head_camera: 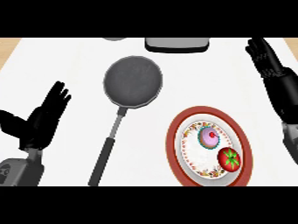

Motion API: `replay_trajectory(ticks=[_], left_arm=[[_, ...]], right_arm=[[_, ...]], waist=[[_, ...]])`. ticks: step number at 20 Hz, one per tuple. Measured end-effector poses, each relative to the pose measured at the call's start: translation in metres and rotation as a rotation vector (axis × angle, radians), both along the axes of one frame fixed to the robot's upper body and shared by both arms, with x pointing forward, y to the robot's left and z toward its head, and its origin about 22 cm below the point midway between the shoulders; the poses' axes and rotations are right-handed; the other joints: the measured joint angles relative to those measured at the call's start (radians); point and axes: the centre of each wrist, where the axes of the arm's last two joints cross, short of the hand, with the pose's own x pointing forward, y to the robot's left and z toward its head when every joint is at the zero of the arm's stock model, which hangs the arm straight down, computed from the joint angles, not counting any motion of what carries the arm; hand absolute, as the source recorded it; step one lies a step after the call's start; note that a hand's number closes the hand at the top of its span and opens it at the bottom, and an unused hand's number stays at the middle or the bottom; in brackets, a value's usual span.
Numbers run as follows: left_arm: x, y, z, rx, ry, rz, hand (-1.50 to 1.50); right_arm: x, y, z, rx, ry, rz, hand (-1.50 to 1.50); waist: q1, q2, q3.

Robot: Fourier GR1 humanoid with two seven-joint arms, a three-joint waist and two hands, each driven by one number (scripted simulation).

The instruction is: Pick the tomato from the plate and place it in the pan

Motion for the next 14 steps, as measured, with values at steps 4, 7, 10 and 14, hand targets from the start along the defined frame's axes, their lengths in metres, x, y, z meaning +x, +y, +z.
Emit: replay_trajectory(ticks=[4, 7, 10, 14], left_arm=[[-0.006, 0.004, 0.004, 0.135, 0.001, 0.009, 0.0], [-0.015, 0.016, 0.003, 0.281, 0.013, 0.018, 0.0], [-0.027, 0.024, -0.004, 0.352, 0.053, 0.038, 0.0], [-0.042, 0.019, -0.006, 0.414, 0.071, 0.049, 0.0]], right_arm=[[0.0, 0.0, -0.012, 0.103, 0.088, -0.013, -1.5], [-0.005, -0.011, -0.03, 0.061, 0.198, -0.054, -1.5], [-0.021, -0.047, -0.061, 0.077, 0.354, -0.309, -1.5], [-0.058, -0.084, -0.075, 0.031, 0.511, -0.452, -1.5]], waist=[[0.001, 0.014, 0.002], [0.006, 0.017, 0.001], [-0.027, 0.014, 0.002], [-0.037, 0.01, 0.002]])
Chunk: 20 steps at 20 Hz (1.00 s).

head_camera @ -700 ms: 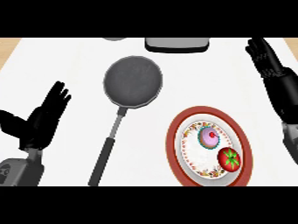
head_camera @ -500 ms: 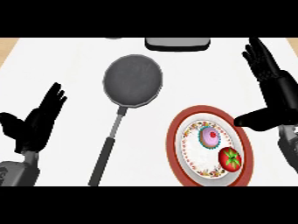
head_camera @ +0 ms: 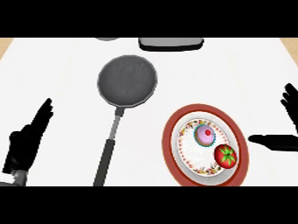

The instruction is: Pick the tomato from the plate and place it in the pan

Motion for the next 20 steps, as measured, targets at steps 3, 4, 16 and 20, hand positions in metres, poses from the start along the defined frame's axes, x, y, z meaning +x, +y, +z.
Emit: replay_trajectory(ticks=[3, 4, 16, 20], left_arm=[[-0.001, -0.005, 0.004, 0.022, 0.004, -0.005, 0.0], [-0.001, -0.006, 0.006, 0.03, 0.003, -0.003, 0.0], [-0.01, -0.016, 0.011, 0.039, 0.008, -0.036, 0.0], [-0.007, -0.023, 0.012, 0.038, 0.007, -0.036, 0.0]], right_arm=[[-0.016, -0.02, 0.01, -0.153, 0.078, 0.04, -1.5], [-0.02, -0.023, 0.015, -0.201, 0.098, 0.063, -1.5], [-0.009, 0.001, 0.093, -0.398, 0.315, 0.421, -1.5], [0.004, 0.026, 0.109, -0.442, 0.375, 0.478, -1.5]], waist=[[0.006, 0.003, -0.001], [0.008, 0.003, -0.001], [0.041, 0.011, -0.001], [0.046, 0.013, -0.001]])
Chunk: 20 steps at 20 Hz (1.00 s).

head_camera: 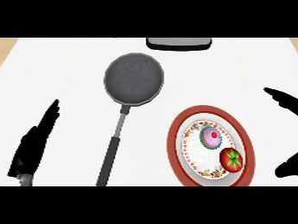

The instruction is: Pick the tomato from the plate and place it in the pan

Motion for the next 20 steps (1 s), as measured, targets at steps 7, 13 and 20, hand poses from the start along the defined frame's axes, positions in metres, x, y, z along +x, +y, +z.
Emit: replay_trajectory(ticks=[7, 13, 20], left_arm=[[-0.006, 0.006, -0.006, 0.004, -0.005, -0.005, 0.0], [-0.007, 0.002, -0.002, 0.004, -0.003, -0.002, 0.0], [-0.002, -0.004, 0.002, 0.004, -0.005, 0.004, 0.0]], right_arm=[[0.021, 0.04, 0.004, -0.074, 0.134, 0.047, -1.5], [0.03, 0.058, -0.003, -0.172, 0.227, 0.113, -1.5], [0.039, 0.083, -0.014, -0.234, 0.298, 0.166, -1.5]], waist=[[0.003, 0.0, 0.0], [0.0, 0.0, 0.0], [-0.002, 0.0, 0.0]])
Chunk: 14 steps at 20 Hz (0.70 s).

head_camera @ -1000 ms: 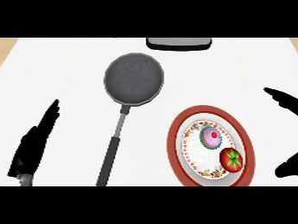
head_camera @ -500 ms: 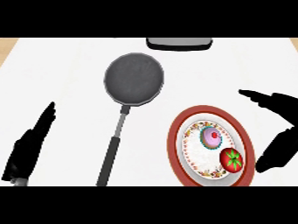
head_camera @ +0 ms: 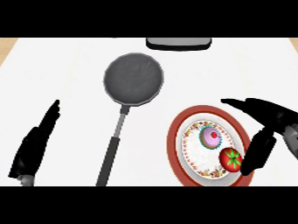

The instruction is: Pick the tomato from the plate and place it in the pan

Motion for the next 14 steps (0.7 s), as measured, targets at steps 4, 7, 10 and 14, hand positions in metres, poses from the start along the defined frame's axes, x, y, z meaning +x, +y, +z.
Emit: replay_trajectory(ticks=[4, 7, 10, 14], left_arm=[[-0.008, 0.002, -0.002, -0.004, 0.0, -0.005, 0.0], [-0.003, 0.006, -0.004, -0.001, 0.001, -0.003, 0.0], [-0.004, 0.007, -0.003, 0.001, 0.001, -0.002, 0.0], [-0.003, 0.002, -0.001, -0.003, 0.005, -0.004, 0.0]], right_arm=[[0.002, 0.008, -0.007, -0.008, 0.028, 0.018, -1.5], [-0.001, 0.016, -0.017, -0.029, 0.049, 0.035, -1.5], [-0.006, 0.021, -0.026, -0.067, 0.066, 0.042, -1.5], [-0.008, 0.028, -0.036, -0.095, 0.088, 0.04, -1.5]], waist=[[-0.001, -0.001, 0.0], [-0.004, -0.001, 0.0], [-0.005, -0.002, 0.0], [-0.006, -0.002, 0.0]])
